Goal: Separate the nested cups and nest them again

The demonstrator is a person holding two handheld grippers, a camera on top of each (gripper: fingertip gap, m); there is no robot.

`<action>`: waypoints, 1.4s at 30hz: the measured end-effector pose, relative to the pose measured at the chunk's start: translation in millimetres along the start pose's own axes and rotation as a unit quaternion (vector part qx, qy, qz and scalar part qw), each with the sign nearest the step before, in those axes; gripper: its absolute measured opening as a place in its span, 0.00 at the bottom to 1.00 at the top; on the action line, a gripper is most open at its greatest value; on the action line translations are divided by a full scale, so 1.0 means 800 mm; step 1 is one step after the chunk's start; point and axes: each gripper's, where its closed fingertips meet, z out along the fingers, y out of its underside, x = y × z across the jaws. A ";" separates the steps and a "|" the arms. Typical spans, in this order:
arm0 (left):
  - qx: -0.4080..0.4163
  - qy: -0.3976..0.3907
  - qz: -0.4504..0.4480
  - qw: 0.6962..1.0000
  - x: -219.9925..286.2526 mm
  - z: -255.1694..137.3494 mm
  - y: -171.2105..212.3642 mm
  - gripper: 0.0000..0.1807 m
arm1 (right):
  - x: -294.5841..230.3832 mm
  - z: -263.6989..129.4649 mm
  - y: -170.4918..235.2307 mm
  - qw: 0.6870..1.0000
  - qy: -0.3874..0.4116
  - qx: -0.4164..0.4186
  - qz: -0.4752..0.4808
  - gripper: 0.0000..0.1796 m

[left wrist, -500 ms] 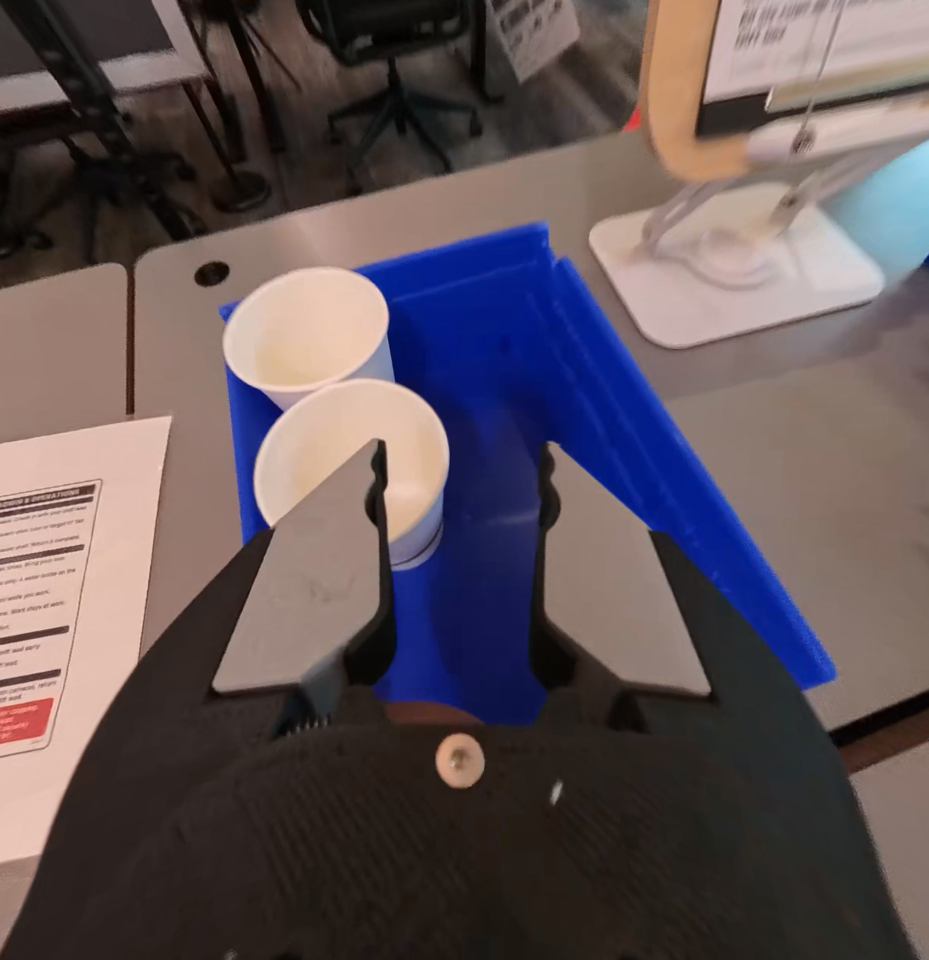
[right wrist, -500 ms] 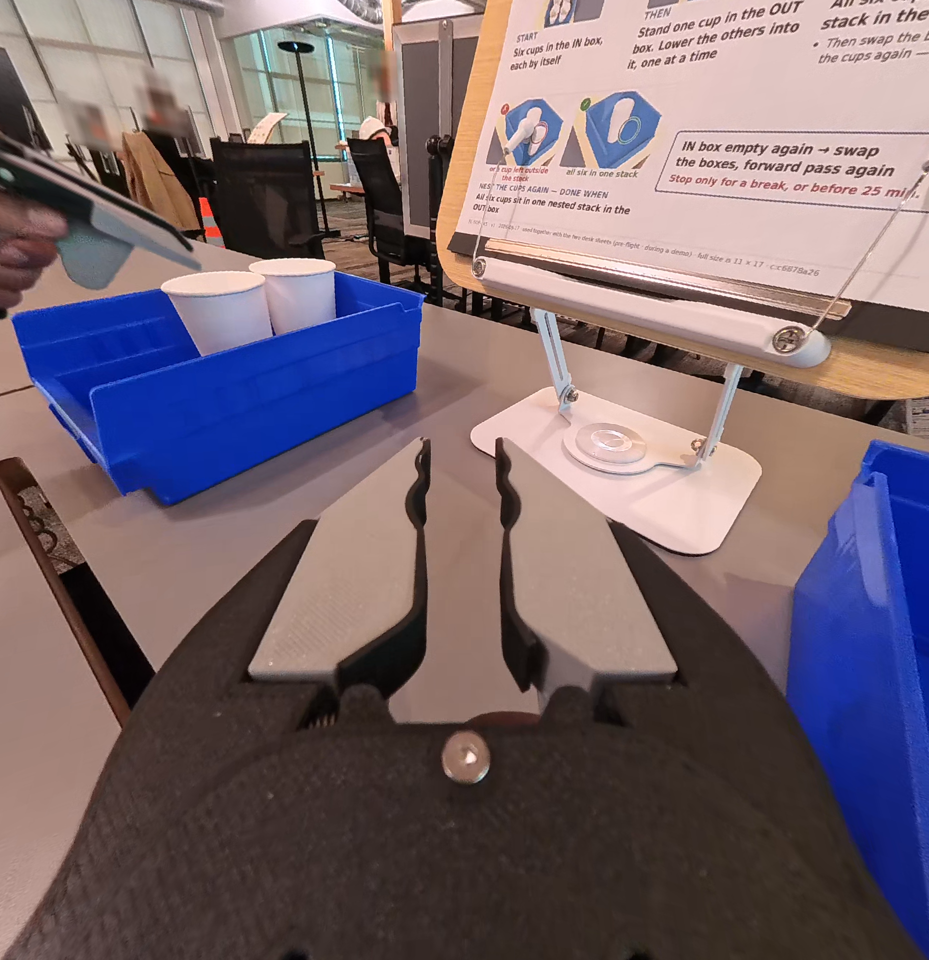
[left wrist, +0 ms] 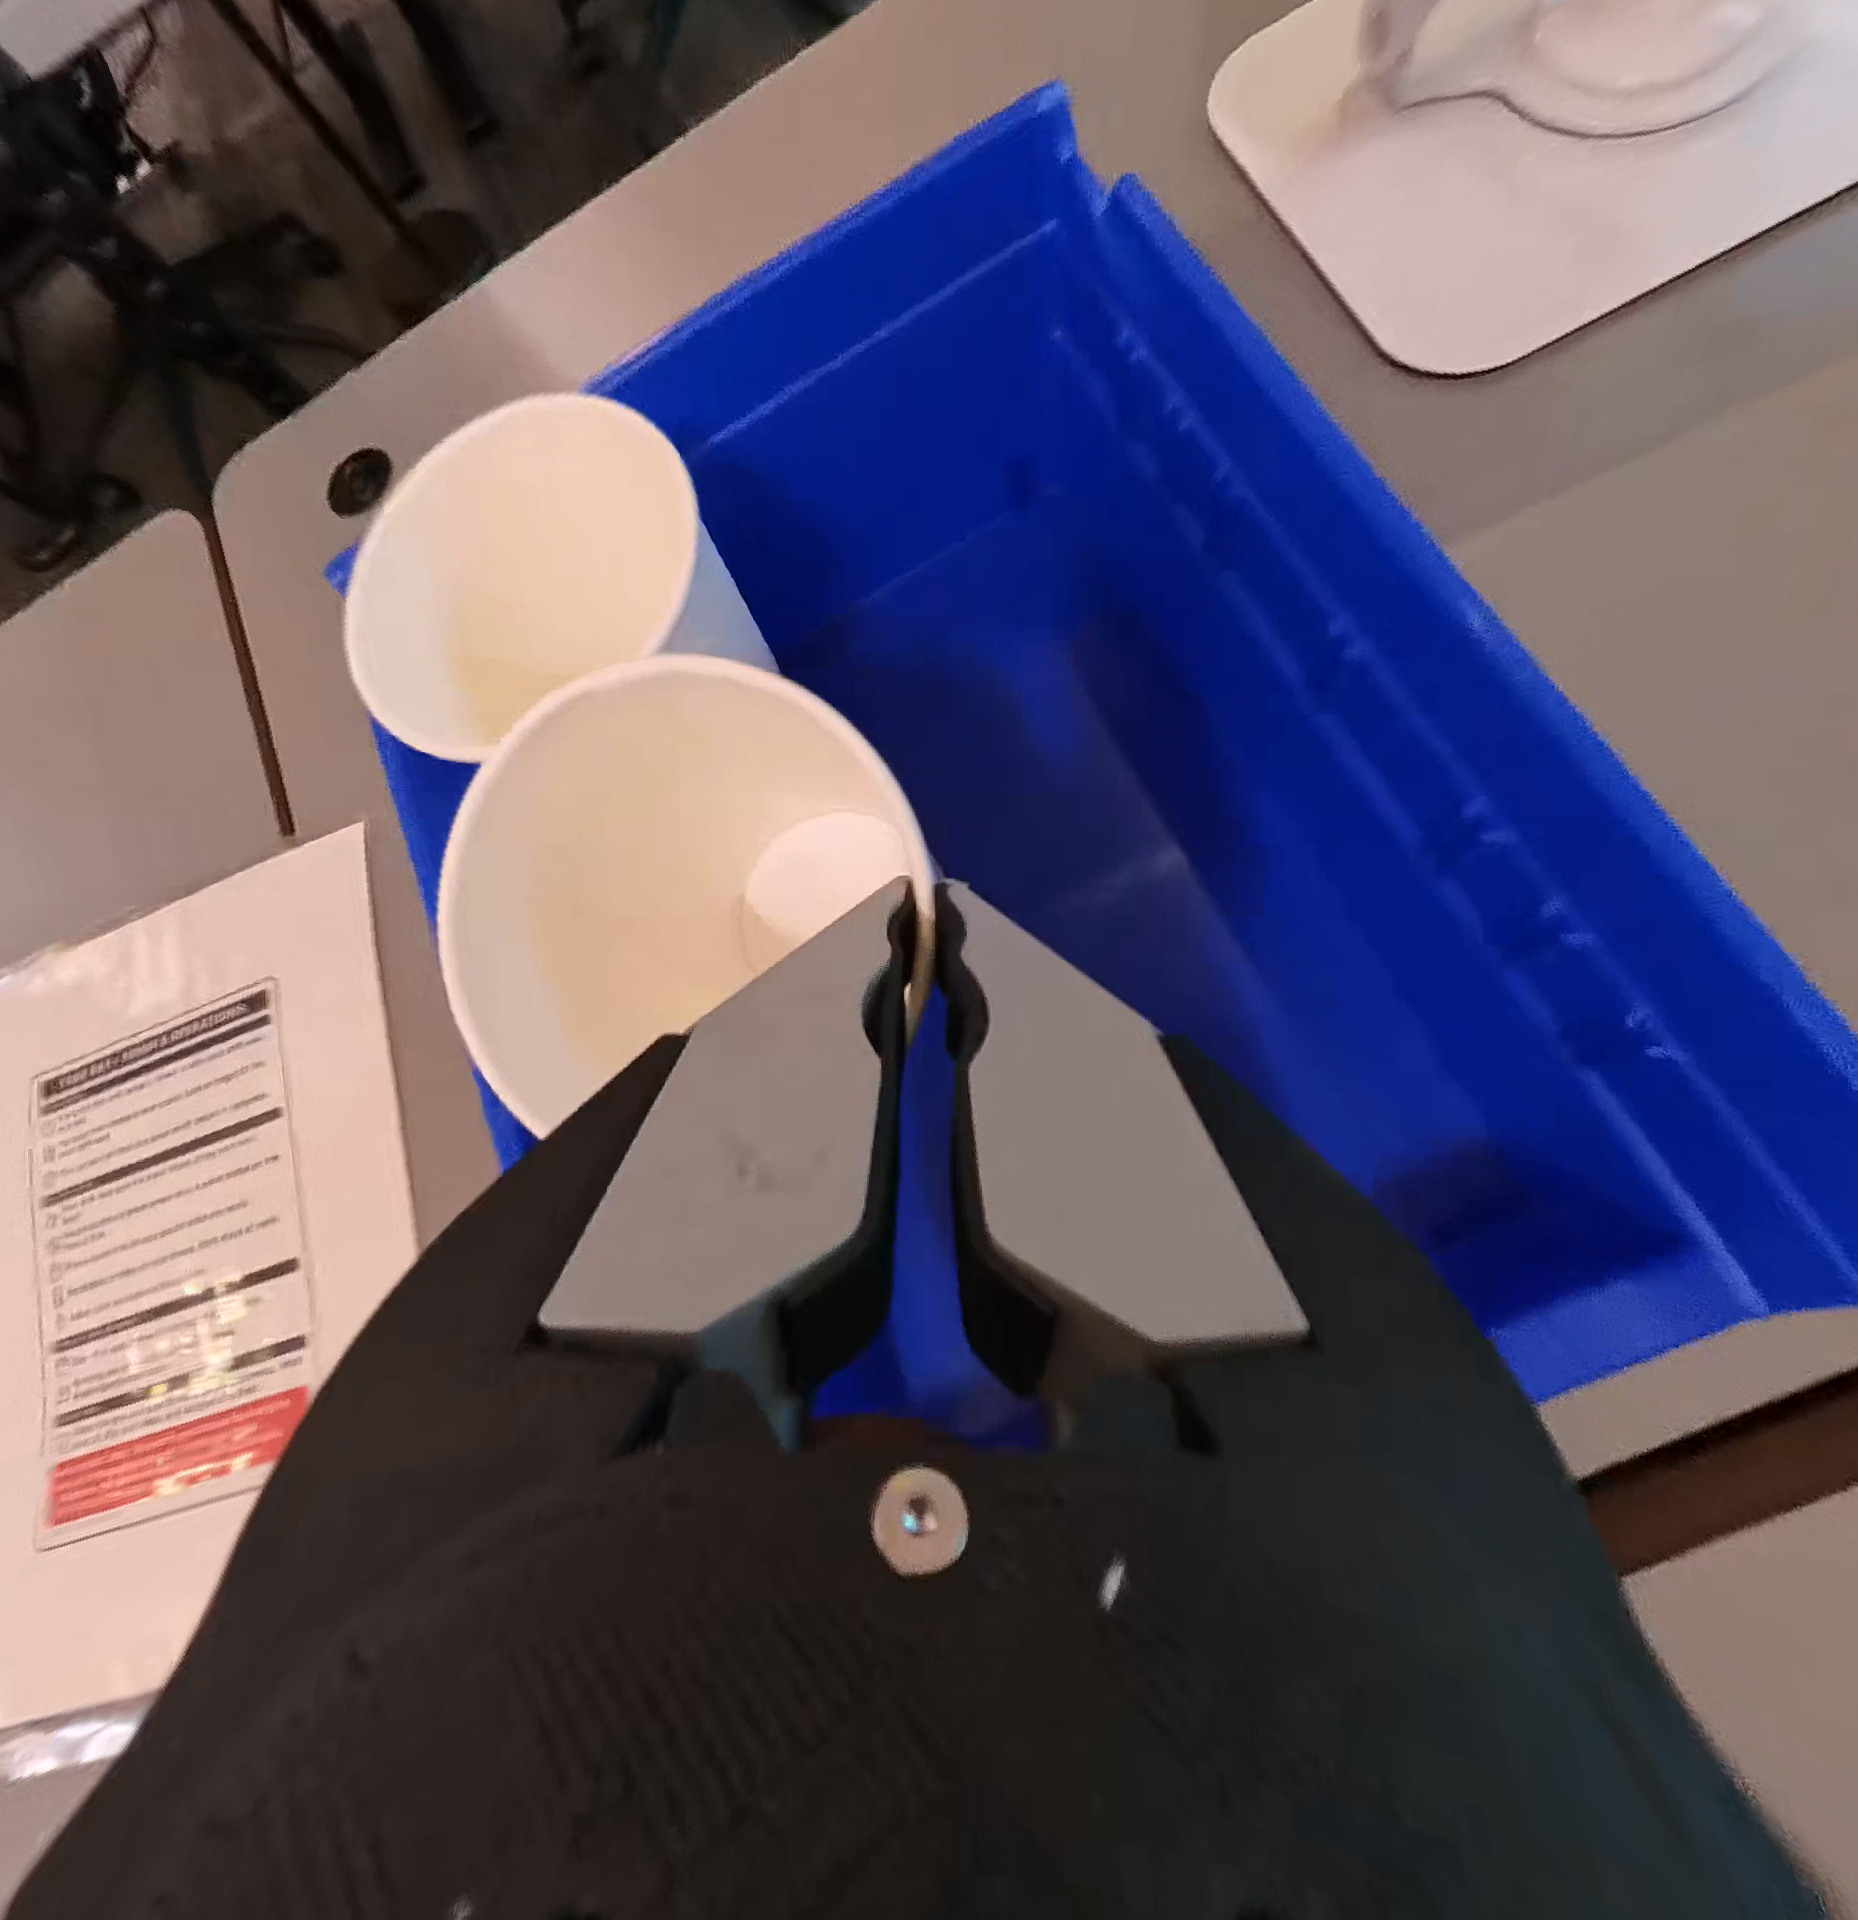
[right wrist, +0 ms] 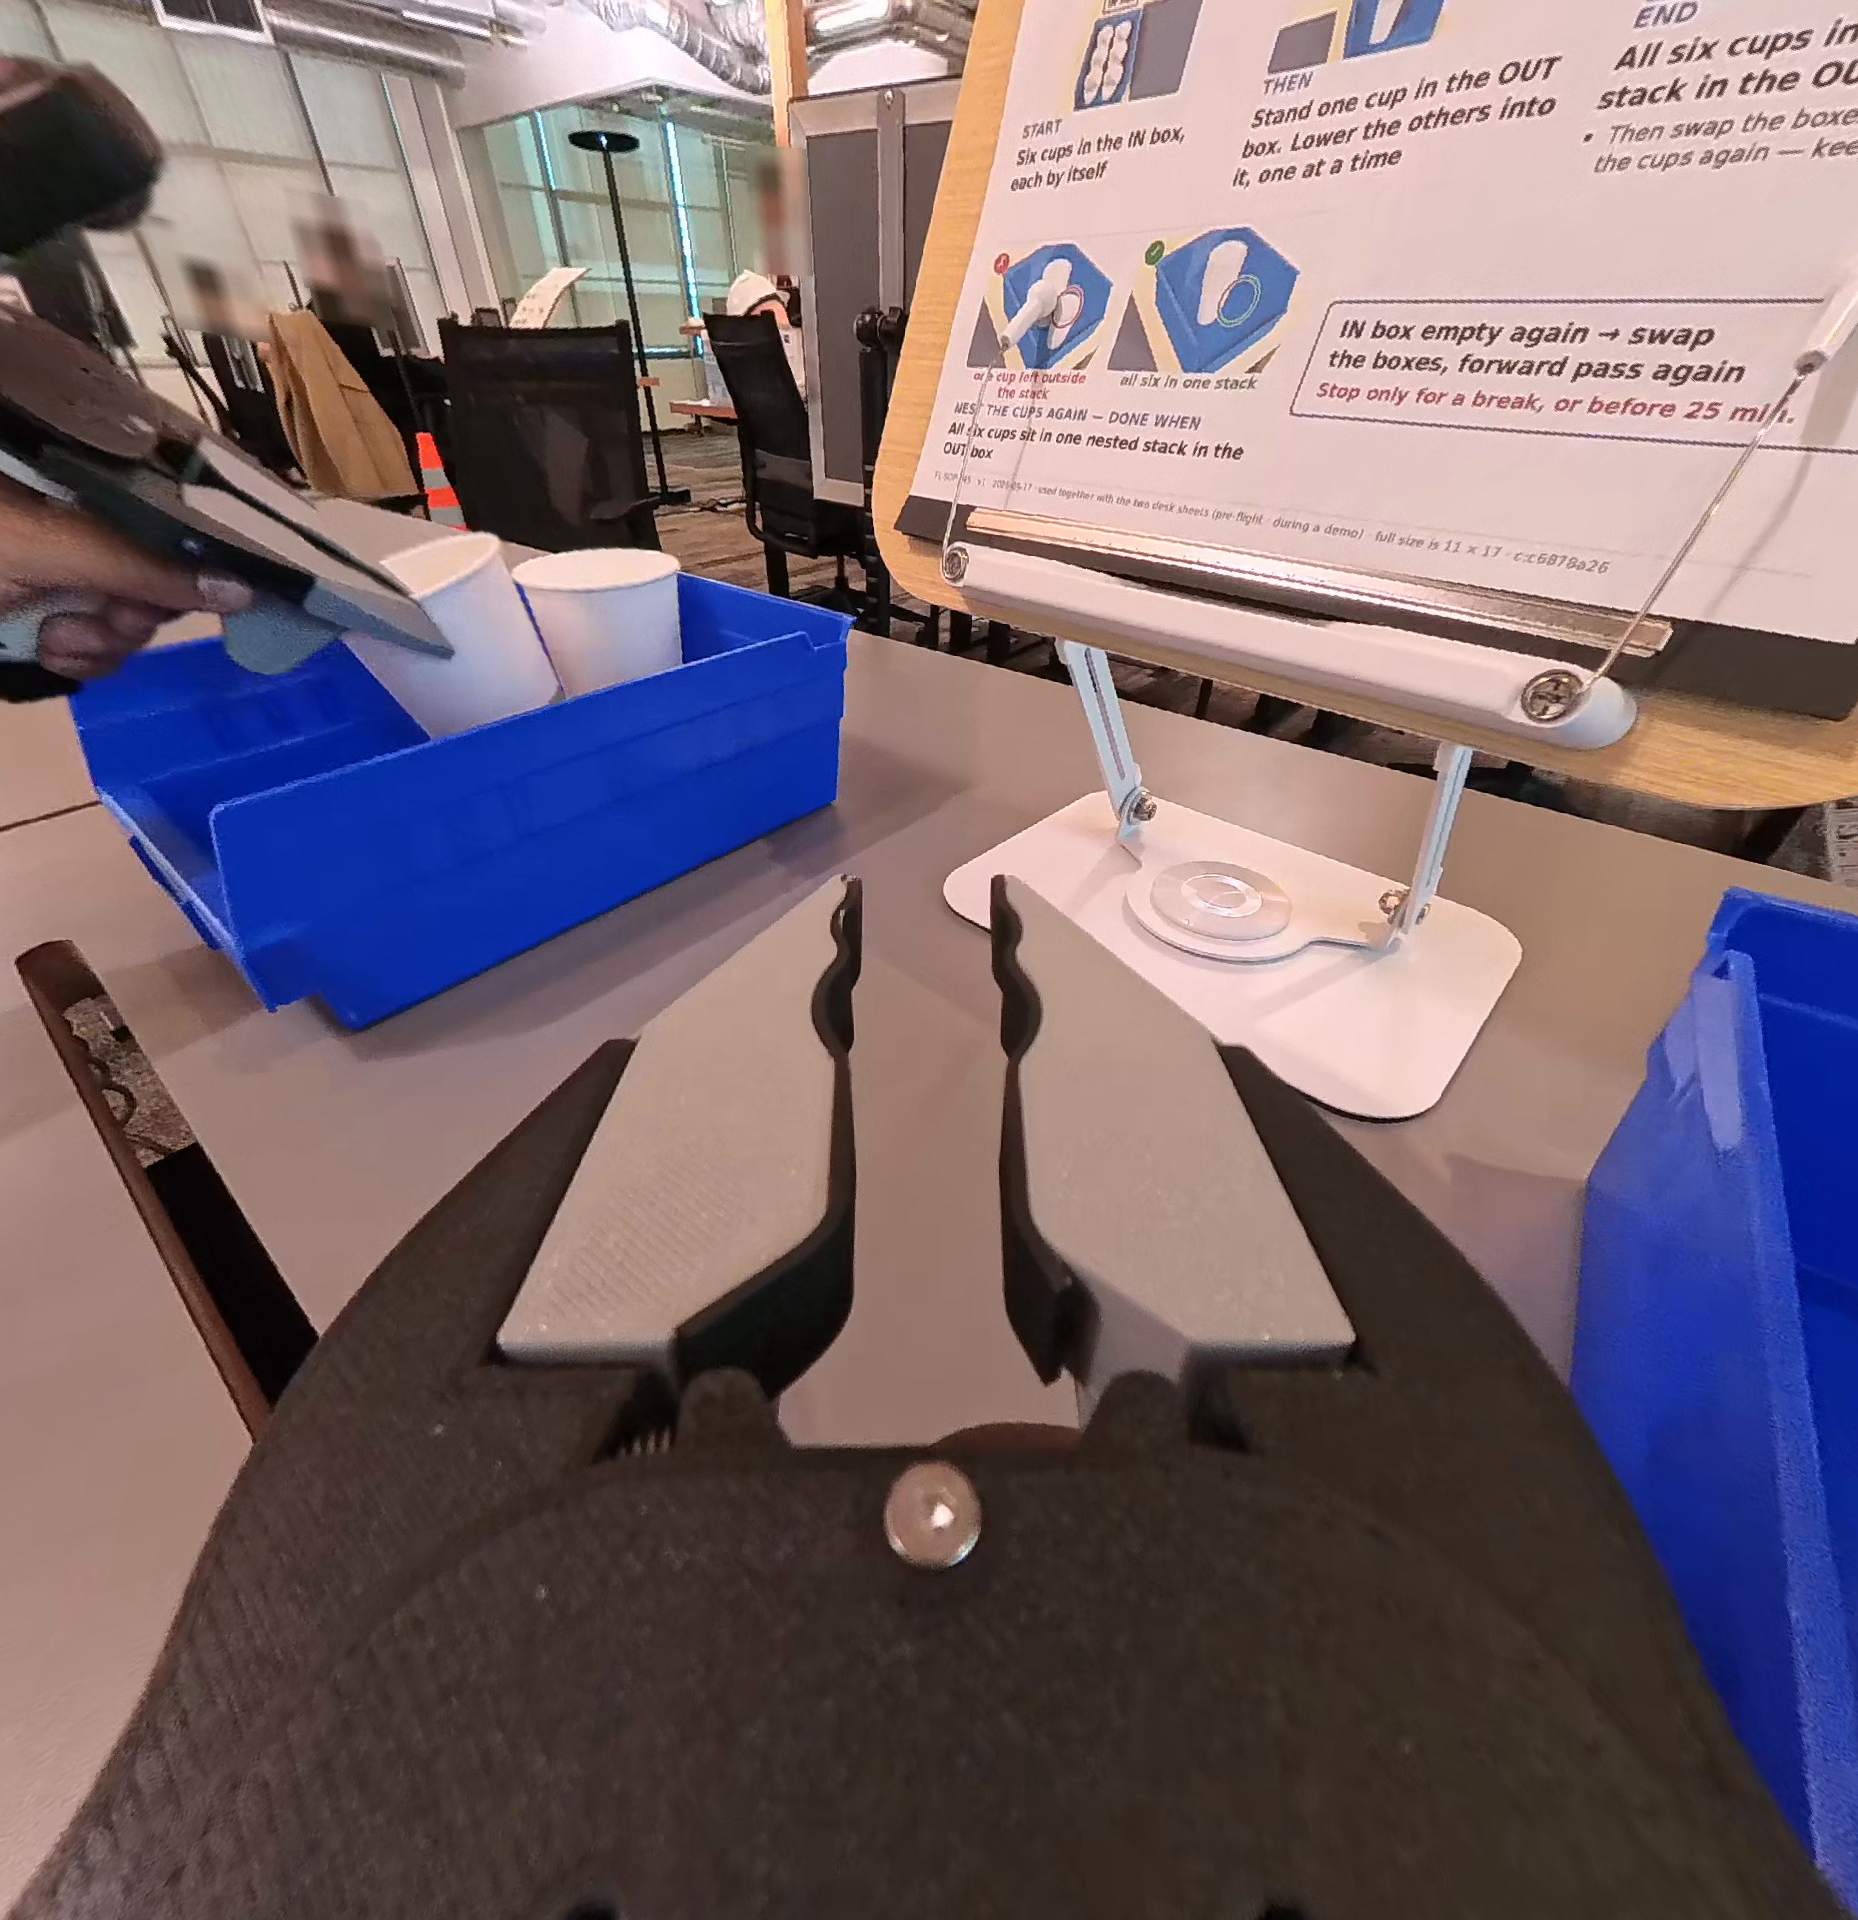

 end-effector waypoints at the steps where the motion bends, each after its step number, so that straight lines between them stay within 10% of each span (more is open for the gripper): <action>1: 0.003 -0.005 0.010 1.000 -0.001 -0.007 -0.004 0.00 | 0.000 0.000 0.000 1.000 0.000 0.000 0.001 0.12; 15: 0.210 0.080 0.212 0.951 0.176 -0.129 -0.125 0.00 | 0.007 -0.006 -0.010 1.000 0.000 0.013 0.015 0.12; 28: 0.249 0.274 0.301 0.879 0.375 -0.082 -0.117 0.00 | 0.027 -0.012 -0.014 0.999 0.043 0.007 -0.023 0.12; 42: 0.242 0.265 0.332 0.872 0.389 -0.042 -0.084 0.00 | 0.018 -0.019 -0.022 0.997 0.049 0.011 -0.053 0.12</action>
